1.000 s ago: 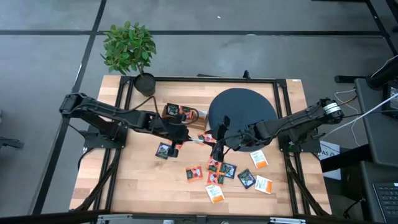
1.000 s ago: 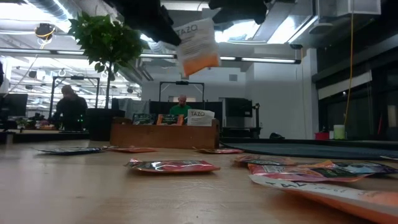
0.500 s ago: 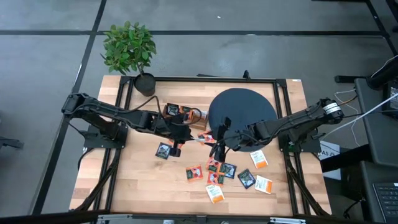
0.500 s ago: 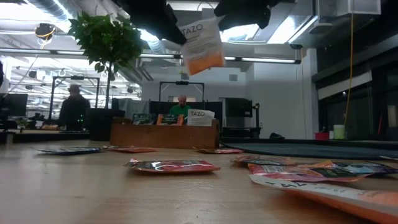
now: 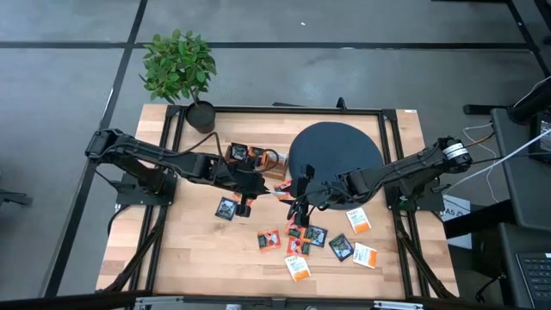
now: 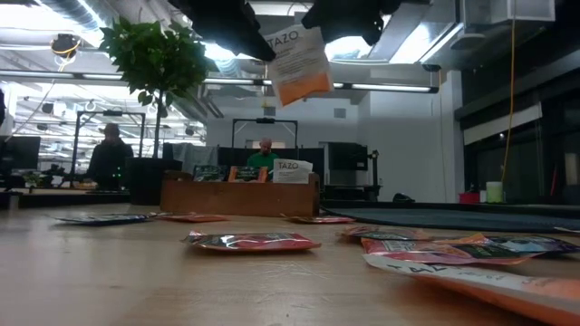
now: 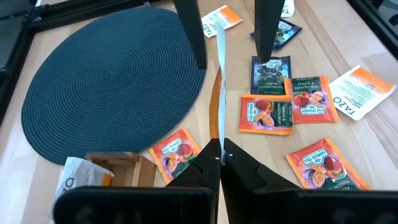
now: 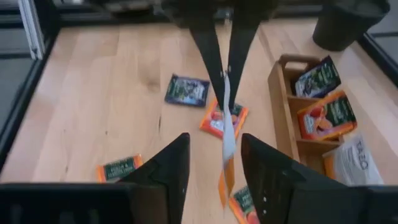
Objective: Pick & Place Tea
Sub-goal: Put the white tea bag into the right section of the wooden organizer
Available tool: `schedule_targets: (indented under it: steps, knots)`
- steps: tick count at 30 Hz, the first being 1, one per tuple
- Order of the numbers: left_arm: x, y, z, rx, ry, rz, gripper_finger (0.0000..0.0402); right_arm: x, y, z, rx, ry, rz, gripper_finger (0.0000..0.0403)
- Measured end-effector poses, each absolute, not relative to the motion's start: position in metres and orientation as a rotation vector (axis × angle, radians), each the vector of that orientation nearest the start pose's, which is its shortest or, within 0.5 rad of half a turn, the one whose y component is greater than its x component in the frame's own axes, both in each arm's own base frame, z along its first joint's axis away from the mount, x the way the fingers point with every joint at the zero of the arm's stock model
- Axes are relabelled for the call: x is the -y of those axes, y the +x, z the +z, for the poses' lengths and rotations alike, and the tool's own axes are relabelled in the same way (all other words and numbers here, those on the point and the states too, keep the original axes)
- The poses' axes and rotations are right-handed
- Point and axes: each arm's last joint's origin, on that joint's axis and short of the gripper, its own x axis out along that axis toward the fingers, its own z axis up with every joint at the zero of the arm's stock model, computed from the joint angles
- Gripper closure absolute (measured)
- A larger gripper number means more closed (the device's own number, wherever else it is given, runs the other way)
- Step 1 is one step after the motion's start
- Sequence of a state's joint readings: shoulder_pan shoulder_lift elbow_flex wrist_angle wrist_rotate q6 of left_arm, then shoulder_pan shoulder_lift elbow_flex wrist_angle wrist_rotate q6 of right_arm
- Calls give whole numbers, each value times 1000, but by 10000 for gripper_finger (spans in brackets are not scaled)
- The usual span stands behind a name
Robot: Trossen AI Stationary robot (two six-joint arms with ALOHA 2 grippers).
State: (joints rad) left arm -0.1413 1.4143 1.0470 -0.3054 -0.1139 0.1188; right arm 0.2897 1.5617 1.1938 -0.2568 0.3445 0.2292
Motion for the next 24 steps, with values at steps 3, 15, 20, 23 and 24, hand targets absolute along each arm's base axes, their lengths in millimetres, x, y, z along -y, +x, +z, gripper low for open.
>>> schedule_targets:
  steps: [3,15,20,23,24]
  knots:
    - [40,303,271,-673,201,-66,399,-89,334,281,-572,29,-119,275]
    - [40,303,270,-674,202,-65,400,-89,334,281,-575,30,-112,312]
    - [40,303,270,-673,217,-70,399,-89,334,281,-576,30,-113,340]
    - [40,303,271,-672,219,-70,399,-89,334,281,-575,33,-114,368]
    - [40,303,271,-670,219,-69,399,-89,334,281,-575,33,-114,378]
